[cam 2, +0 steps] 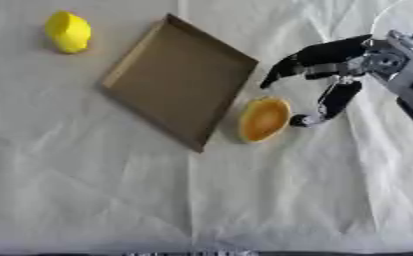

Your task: Pick up objects on the table and place them in the box.

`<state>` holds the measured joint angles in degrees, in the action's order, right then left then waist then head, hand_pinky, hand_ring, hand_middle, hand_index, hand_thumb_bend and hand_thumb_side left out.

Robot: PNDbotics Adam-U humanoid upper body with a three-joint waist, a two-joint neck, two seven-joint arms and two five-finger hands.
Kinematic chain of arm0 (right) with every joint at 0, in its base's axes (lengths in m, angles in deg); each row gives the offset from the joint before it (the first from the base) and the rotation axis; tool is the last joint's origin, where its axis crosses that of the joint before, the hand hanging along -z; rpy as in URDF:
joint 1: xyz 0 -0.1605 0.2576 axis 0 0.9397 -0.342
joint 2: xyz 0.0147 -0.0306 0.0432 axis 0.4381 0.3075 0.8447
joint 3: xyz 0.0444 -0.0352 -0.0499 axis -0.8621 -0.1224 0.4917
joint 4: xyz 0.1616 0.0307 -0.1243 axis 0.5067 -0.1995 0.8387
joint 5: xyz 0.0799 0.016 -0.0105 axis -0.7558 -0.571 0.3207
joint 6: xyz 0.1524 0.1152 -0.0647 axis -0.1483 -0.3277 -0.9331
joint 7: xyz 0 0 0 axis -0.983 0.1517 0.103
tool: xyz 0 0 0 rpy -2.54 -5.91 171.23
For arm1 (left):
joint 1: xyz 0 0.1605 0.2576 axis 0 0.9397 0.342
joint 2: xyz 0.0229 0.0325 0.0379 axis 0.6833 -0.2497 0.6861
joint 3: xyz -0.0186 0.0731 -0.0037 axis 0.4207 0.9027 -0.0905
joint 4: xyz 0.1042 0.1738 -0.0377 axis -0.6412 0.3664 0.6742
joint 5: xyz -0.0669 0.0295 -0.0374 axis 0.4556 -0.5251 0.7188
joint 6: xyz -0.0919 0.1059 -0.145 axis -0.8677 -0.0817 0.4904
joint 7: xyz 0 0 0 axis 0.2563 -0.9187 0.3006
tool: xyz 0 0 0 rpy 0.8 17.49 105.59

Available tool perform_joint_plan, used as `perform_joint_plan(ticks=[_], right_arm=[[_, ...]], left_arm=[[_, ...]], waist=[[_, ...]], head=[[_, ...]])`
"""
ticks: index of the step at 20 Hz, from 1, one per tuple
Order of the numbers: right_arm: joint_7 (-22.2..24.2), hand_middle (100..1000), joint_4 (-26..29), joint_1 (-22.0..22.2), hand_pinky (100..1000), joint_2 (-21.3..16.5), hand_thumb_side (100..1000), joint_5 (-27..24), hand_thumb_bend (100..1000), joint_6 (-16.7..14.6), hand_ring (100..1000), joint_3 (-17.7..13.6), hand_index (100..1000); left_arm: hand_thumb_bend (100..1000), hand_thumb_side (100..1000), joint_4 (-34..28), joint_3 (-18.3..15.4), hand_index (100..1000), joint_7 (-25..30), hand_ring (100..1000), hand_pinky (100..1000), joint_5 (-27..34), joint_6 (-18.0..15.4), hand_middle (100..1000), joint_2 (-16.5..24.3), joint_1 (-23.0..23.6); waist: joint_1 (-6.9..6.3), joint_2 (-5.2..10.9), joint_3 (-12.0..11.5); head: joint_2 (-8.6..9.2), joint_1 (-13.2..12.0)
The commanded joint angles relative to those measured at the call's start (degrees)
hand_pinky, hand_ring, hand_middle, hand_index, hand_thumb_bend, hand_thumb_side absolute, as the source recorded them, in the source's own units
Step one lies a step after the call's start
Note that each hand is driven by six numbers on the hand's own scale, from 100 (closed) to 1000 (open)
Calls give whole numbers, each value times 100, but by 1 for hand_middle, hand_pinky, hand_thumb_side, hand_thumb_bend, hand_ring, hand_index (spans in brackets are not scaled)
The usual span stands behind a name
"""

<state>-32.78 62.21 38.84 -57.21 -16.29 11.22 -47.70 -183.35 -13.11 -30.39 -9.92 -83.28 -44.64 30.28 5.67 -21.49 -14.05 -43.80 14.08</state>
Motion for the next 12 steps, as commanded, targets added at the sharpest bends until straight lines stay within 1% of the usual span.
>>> perform_joint_plan(ticks=[1, 5, 7, 9, 11, 12], right_arm=[[-81, 876, 277, 5, 991, -431, 371, 258, 423, -406, 966, -198, 951], [-345, 884, 461, 130, 992, -555, 370, 451, 419, -556, 970, -206, 961], [-409, 887, 578, 180, 995, -588, 390, 463, 381, -584, 971, -175, 965], [-410, 887, 728, 214, 996, -623, 401, 441, 366, -606, 970, -129, 966], [-367, 887, 894, 235, 1000, -649, 432, 396, 318, -622, 970, -71, 968], [-334, 887, 964, 235, 1000, -653, 456, 360, 273, -617, 970, -42, 970]], left_arm=[[100, 661, -91, -79, 910, 8, 965, 972, -41, -26, 843, 156, -13], [100, 661, -91, -88, 910, 2, 966, 973, -47, -23, 843, 166, 8], [100, 662, -91, -88, 910, 6, 966, 973, -47, -20, 843, 166, 8], [100, 661, -91, -87, 910, 17, 966, 973, -47, -23, 843, 167, 8], [100, 662, -91, -86, 910, 23, 966, 973, -44, -21, 843, 165, 8], [100, 661, -91, -84, 910, 26, 966, 973, -41, -18, 843, 163, 5]], waist=[[-41, 135, 14], [-30, 162, 25], [-28, 170, 26], [-29, 176, 24], [-30, 181, 19], [-31, 183, 16]], head=[[-32, 65], [-32, 107], [-32, 104], [-32, 104], [-32, 106], [-32, 111]])
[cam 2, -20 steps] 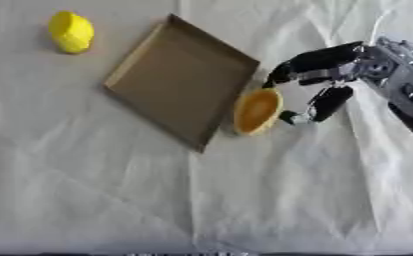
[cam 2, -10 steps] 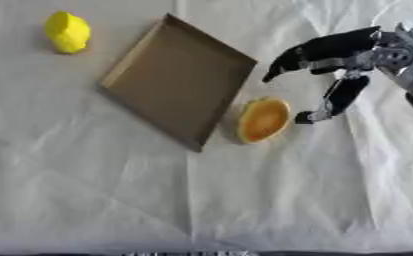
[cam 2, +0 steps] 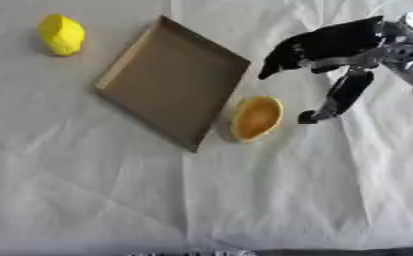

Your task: Pick up objects on the table and place them in the box.

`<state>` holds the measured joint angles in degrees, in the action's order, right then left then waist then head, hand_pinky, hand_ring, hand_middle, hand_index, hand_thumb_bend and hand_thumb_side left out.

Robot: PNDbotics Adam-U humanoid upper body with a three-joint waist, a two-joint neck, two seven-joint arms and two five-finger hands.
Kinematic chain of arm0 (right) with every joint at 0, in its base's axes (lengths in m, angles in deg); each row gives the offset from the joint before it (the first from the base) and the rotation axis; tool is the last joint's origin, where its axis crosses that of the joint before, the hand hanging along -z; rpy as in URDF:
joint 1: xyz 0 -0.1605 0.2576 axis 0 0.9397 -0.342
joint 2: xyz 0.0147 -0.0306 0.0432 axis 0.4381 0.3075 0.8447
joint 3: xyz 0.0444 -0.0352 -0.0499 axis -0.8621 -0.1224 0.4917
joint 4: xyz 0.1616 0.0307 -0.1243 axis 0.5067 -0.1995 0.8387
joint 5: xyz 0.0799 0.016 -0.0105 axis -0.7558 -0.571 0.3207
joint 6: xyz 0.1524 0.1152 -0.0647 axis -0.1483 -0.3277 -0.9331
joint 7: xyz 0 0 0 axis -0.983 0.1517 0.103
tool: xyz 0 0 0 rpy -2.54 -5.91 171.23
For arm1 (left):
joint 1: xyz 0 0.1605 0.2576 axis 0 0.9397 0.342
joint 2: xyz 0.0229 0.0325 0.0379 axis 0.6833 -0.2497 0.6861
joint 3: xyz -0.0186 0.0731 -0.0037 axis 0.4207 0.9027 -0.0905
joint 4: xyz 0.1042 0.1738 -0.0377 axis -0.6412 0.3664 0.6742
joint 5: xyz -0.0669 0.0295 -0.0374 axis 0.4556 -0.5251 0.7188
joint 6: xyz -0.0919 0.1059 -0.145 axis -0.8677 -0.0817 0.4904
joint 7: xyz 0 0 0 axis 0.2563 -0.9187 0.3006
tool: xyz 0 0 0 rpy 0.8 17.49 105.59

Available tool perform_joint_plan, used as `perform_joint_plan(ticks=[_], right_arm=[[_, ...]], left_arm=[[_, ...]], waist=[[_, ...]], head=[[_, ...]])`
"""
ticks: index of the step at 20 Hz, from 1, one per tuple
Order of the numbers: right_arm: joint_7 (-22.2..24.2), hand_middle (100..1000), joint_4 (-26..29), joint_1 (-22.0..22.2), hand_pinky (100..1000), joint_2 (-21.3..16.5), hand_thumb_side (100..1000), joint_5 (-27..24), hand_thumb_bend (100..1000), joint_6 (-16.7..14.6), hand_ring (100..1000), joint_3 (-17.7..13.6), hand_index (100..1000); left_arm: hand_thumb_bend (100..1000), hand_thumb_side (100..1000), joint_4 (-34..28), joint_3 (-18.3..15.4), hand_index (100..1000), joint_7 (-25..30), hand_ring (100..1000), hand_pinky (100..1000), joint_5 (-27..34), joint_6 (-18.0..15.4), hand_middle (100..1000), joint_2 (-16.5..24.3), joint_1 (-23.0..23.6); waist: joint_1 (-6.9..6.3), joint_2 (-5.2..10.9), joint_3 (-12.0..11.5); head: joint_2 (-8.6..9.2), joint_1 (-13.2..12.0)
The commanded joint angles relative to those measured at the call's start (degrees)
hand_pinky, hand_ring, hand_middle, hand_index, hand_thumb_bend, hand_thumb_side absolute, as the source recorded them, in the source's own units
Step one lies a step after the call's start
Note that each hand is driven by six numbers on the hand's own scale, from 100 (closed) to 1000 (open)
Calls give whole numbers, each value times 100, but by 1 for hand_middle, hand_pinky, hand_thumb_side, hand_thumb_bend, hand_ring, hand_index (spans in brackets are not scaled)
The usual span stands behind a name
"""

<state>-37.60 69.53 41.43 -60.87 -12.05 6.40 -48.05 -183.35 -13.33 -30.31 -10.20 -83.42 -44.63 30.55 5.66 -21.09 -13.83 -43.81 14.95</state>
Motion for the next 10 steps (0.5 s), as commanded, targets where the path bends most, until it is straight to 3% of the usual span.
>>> perform_joint_plan(ticks=[1, 10], right_arm=[[193, 887, 294, -38, 1000, -282, 467, -117, 257, -126, 970, 31, 970], [736, 883, 275, -449, 1000, -54, 535, -433, 183, 33, 967, 318, 974]], left_arm=[[100, 661, -91, -58, 910, 22, 966, 973, -9, -1, 843, 158, -29], [100, 662, -91, -42, 909, 44, 966, 974, 36, 23, 844, 129, -81]], waist=[[-30, 146, -13], [0, 157, -93]], head=[[-31, 33], [-31, 114]])
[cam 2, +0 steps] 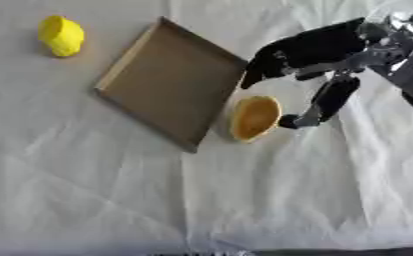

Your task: Pick up objects on the table and place them in the box.

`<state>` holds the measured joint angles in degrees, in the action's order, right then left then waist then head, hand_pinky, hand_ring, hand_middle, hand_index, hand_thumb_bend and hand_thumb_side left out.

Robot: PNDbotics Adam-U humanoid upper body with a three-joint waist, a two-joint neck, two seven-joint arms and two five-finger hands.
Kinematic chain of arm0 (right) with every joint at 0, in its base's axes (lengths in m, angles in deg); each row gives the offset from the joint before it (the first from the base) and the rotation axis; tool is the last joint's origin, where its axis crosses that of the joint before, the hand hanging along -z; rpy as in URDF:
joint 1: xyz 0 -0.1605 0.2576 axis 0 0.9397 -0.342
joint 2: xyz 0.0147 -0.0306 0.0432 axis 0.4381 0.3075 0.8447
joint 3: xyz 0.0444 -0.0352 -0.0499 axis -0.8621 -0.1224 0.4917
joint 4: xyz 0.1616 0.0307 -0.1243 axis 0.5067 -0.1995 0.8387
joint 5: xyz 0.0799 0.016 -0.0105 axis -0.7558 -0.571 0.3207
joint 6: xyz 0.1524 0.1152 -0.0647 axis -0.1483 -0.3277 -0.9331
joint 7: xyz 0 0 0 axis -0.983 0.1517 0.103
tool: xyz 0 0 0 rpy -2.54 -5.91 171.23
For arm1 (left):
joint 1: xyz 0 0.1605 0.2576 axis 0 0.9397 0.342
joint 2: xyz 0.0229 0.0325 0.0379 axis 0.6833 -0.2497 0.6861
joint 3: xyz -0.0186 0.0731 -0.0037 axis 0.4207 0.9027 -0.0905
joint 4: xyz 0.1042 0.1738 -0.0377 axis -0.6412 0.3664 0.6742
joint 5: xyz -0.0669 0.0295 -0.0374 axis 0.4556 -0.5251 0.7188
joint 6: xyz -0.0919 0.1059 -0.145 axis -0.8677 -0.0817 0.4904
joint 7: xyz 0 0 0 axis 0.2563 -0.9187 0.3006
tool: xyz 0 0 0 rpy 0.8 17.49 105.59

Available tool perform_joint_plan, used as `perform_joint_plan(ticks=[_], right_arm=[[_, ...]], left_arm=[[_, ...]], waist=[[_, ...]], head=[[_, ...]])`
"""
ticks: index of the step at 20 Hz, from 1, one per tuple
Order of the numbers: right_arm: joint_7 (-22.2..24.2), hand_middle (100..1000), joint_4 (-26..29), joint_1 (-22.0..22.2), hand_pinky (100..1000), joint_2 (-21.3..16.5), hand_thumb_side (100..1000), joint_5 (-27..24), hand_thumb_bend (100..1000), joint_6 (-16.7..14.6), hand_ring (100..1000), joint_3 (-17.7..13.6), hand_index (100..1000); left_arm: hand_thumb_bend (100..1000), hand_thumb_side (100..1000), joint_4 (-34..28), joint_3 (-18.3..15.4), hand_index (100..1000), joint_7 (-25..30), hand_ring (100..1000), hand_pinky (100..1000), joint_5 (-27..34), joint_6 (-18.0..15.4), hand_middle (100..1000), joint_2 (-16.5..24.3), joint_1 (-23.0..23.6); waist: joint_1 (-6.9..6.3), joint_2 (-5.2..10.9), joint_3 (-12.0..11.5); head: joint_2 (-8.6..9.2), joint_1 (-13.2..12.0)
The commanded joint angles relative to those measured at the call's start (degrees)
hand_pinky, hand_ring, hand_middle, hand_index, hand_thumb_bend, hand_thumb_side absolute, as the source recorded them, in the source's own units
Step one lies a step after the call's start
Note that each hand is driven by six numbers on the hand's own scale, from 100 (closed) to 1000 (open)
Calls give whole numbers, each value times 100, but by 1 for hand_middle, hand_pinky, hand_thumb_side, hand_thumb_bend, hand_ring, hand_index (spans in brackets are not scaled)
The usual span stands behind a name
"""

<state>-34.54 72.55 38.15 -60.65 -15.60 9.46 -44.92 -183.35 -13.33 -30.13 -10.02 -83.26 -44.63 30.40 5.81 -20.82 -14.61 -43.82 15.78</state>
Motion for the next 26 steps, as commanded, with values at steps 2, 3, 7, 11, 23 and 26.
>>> perform_joint_plan(ticks=[2, 3, 7, 11, 23, 26], right_arm=[[529, 882, -153, -187, 1000, 8, 553, -80, 176, -262, 967, 45, 972], [578, 882, -227, -200, 1000, 45, 530, -69, 186, -260, 967, 58, 972], [724, 856, -482, -202, 1000, 153, 591, 23, 168, -288, 966, 96, 971], [812, 833, -694, -222, 1000, 263, 615, 130, 150, -338, 966, 145, 971], [1222, 590, -1087, -323, 953, 516, 570, 334, 204, -490, 853, 295, 865], [1306, 473, -1149, -347, 911, 546, 556, 240, 196, -561, 768, 295, 750]], left_arm=[[100, 662, -91, -47, 909, 31, 966, 975, 26, 17, 844, 120, -72], [100, 668, -91, -51, 910, 33, 967, 976, 29, 22, 844, 116, -74], [100, 663, -91, -66, 910, 36, 967, 977, 36, 38, 844, 101, -74], [100, 663, -91, -64, 910, 47, 966, 977, 46, 42, 843, 90, -91], [100, 663, -91, -59, 910, 79, 964, 977, 83, 35, 840, 85, -112], [100, 663, -91, -66, 910, 82, 963, 977, 97, 31, 840, 88, -116]], waist=[[-4, 126, -32], [3, 123, -41], [21, 111, -59], [16, 96, -71], [-8, 59, -83], [-16, 54, -77]], head=[[-30, 32], [-30, 28], [-30, 12], [-30, 30], [-30, 55], [-30, 51]])
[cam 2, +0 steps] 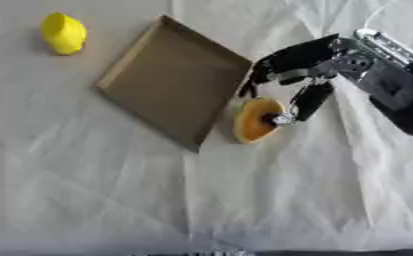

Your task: Pick up objects on the table and place them in the box.

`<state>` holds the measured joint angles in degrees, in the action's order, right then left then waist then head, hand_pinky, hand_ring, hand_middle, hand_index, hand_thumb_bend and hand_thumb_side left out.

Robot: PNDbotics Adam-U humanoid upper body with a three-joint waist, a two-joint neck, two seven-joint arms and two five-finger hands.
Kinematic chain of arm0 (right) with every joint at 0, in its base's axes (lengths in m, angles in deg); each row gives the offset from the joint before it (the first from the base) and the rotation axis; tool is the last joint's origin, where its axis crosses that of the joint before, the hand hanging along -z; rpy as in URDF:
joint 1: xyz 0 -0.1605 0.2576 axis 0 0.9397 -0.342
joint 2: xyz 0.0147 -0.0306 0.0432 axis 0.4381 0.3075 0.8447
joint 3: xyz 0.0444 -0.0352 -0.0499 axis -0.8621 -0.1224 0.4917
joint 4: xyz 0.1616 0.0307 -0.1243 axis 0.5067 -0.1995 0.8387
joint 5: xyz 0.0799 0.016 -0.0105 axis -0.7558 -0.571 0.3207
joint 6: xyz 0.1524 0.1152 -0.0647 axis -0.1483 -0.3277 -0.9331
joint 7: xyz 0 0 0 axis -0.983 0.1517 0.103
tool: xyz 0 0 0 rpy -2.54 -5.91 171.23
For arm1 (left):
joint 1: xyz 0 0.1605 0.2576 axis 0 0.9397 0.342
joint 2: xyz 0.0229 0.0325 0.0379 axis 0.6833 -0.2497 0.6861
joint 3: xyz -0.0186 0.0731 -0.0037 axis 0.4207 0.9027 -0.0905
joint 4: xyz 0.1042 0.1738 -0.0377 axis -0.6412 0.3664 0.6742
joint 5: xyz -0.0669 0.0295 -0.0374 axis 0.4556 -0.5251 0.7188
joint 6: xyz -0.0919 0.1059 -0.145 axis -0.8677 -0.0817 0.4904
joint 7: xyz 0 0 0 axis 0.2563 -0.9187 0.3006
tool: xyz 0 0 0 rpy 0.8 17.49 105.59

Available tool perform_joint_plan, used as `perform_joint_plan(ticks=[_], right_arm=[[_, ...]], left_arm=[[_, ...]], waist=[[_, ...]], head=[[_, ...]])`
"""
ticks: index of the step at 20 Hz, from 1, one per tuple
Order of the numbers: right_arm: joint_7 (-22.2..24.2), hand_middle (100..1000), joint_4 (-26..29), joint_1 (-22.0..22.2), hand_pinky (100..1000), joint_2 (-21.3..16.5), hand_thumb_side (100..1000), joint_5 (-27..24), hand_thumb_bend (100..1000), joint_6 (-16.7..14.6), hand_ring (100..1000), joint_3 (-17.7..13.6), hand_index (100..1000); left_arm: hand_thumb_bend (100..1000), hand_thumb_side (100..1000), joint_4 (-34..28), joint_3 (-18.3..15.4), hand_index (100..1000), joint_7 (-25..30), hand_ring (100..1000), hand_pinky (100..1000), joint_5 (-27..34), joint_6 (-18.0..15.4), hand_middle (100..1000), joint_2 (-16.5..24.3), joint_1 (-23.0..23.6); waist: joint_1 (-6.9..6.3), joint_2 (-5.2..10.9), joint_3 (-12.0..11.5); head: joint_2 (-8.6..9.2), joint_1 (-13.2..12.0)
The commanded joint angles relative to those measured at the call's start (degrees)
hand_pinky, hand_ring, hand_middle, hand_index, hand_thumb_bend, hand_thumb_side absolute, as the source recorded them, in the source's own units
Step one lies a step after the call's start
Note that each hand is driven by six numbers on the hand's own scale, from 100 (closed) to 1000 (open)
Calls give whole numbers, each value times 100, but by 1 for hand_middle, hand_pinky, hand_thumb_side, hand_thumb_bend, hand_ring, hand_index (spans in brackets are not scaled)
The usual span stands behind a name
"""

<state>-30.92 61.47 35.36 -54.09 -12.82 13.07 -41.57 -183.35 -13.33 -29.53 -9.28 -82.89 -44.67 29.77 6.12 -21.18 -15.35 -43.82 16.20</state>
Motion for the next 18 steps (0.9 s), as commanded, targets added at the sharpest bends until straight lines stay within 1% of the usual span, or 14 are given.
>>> perform_joint_plan(ticks=[1, 2, 3, 4, 5, 6, 7, 8, 9, 10, 11, 13, 15, 18], right_arm=[[948, 421, -55, -75, 878, -107, 510, -106, 211, -939, 704, -55, 709], [936, 418, -69, -81, 870, -111, 474, -184, 227, -942, 691, -81, 697], [914, 396, -85, -88, 859, -117, 395, -260, 237, -918, 665, -110, 678], [875, 390, -101, -95, 857, -121, 371, -343, 230, -858, 657, -138, 670], [834, 371, -106, -100, 852, -126, 260, -426, 199, -783, 635, -159, 657], [797, 365, -102, -103, 850, -132, 234, -507, 193, -695, 627, -174, 652], [779, 355, -84, -104, 846, -144, 181, -573, 187, -611, 617, -181, 643], [769, 351, -59, -102, 844, -159, 196, -624, 181, -532, 613, -190, 639], [755, 341, -30, -96, 843, -173, 266, -668, 143, -455, 609, -202, 623], [732, 335, 5, -83, 845, -190, 297, -716, 100, -379, 607, -216, 604], [709, 326, 48, -63, 847, -210, 304, -776, 100, -312, 600, -226, 591], [671, 322, 189, -12, 847, -266, 291, -935, 100, -199, 595, -274, 587], [620, 314, 450, 53, 846, -341, 275, -1114, 100, -143, 583, -394, 581], [433, 299, 925, 63, 842, -393, 235, -1462, 100, -45, 558, -733, 580]], left_arm=[[100, 663, -91, -69, 910, 21, 963, 977, 27, -8, 839, 92, -53], [100, 663, -91, -72, 910, 20, 963, 977, 28, -9, 839, 92, -51], [100, 664, -91, -73, 910, 22, 963, 977, 28, -10, 839, 91, -48], [100, 664, -91, -73, 909, 25, 963, 977, 28, -9, 839, 89, -44], [100, 664, -91, -73, 909, 28, 963, 977, 27, -8, 839, 88, -40], [100, 664, -91, -74, 909, 31, 963, 977, 26, -7, 839, 86, -35], [100, 664, -91, -74, 909, 34, 963, 977, 25, -6, 839, 84, -31], [100, 664, -91, -75, 909, 36, 963, 977, 24, -7, 839, 82, -29], [100, 664, -91, -76, 908, 37, 963, 977, 23, -7, 838, 80, -25], [100, 664, -91, -79, 908, 37, 963, 977, 21, -7, 838, 79, -20], [100, 664, -91, -81, 908, 36, 963, 977, 20, -7, 838, 79, -15], [100, 665, -91, -83, 908, 35, 963, 977, 18, -9, 838, 82, -12], [100, 665, -91, -85, 908, 38, 963, 977, 13, -12, 838, 85, -8], [100, 665, -91, -101, 908, 25, 963, 977, 6, -23, 838, 83, 7]], waist=[[-50, 90, 3], [-53, 90, 9], [-57, 91, 15], [-61, 92, 21], [-65, 94, 26], [-69, 97, 30], [-72, 99, 34], [-74, 100, 36], [-76, 101, 39], [-79, 102, 41], [-80, 102, 43], [-81, 103, 48], [-81, 100, 58], [-86, 95, 78]], head=[[-30, 4], [-30, -1], [-30, -5], [-30, -8], [-30, -9], [-30, -9], [-30, -6], [-30, -3], [-30, -1], [-30, -1], [-30, -2], [-30, -5], [-30, -12], [-30, -12]])
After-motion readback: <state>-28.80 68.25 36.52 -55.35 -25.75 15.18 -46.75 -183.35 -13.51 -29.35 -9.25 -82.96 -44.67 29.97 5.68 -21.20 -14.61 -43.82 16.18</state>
